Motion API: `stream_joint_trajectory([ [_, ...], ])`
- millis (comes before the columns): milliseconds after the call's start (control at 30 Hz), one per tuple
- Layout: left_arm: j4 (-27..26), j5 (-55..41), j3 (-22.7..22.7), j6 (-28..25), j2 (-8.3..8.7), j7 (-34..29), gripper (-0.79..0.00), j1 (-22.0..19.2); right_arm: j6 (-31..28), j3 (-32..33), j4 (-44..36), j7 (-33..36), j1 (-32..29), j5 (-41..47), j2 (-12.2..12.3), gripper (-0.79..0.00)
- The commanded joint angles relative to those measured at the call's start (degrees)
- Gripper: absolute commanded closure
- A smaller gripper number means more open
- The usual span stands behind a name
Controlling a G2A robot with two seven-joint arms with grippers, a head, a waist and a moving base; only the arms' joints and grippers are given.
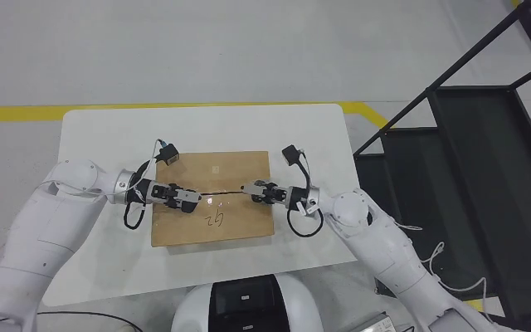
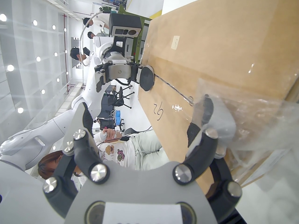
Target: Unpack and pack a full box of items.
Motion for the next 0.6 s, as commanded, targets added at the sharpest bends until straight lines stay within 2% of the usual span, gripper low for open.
stream_joint_trajectory([
  [0, 0.0, 0.0, 0.0, 0.0, 0.0, 0.0, -0.785, 0.0, 0.9, -0.6, -0.4, 0.2, 0.5, -0.7, -0.1, -0.785],
  [400, 0.0, 0.0, 0.0, 0.0, 0.0, 0.0, -0.785, 0.0, 4.5, -3.2, -1.7, 1.8, 2.7, -2.7, -0.7, -0.785],
  [567, 0.0, 0.0, 0.0, 0.0, 0.0, 0.0, -0.785, 0.0, 4.8, -1.3, -2.1, 1.9, 2.4, -1.4, -0.5, -0.785],
])
